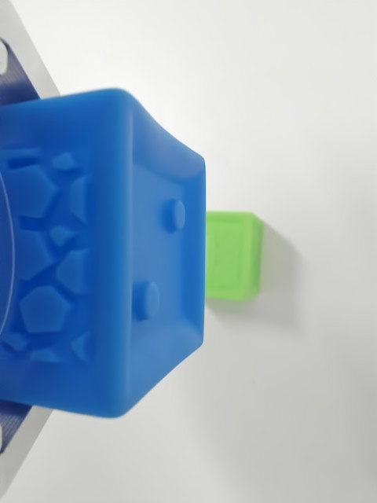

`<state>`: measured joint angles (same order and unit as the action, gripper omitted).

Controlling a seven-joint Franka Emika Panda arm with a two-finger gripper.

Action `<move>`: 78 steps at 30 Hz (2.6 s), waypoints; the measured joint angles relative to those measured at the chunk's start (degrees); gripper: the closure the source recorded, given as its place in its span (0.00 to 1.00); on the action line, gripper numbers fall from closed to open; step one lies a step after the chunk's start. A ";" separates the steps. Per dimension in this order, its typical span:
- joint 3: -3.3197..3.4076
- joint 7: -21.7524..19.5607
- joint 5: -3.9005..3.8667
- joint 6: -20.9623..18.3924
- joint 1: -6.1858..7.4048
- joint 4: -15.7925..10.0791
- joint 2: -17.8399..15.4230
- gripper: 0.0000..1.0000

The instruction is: Stack cube

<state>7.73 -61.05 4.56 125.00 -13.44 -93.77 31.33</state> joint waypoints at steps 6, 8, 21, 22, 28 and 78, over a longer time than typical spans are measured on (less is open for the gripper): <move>0.00 -0.10 0.24 0.48 -0.01 0.51 1.24 1.00; -0.01 -0.10 0.33 1.05 -0.01 0.41 1.82 1.00; -0.24 0.01 0.79 5.16 -0.09 -0.38 5.25 1.00; -0.26 0.02 0.82 5.47 -0.11 -0.41 5.51 1.00; -0.44 0.13 1.02 6.96 -0.23 -0.50 7.03 1.00; -1.23 0.43 1.57 12.02 -0.80 -0.03 12.38 0.00</move>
<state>6.50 -60.62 6.13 137.02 -14.24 -93.80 43.72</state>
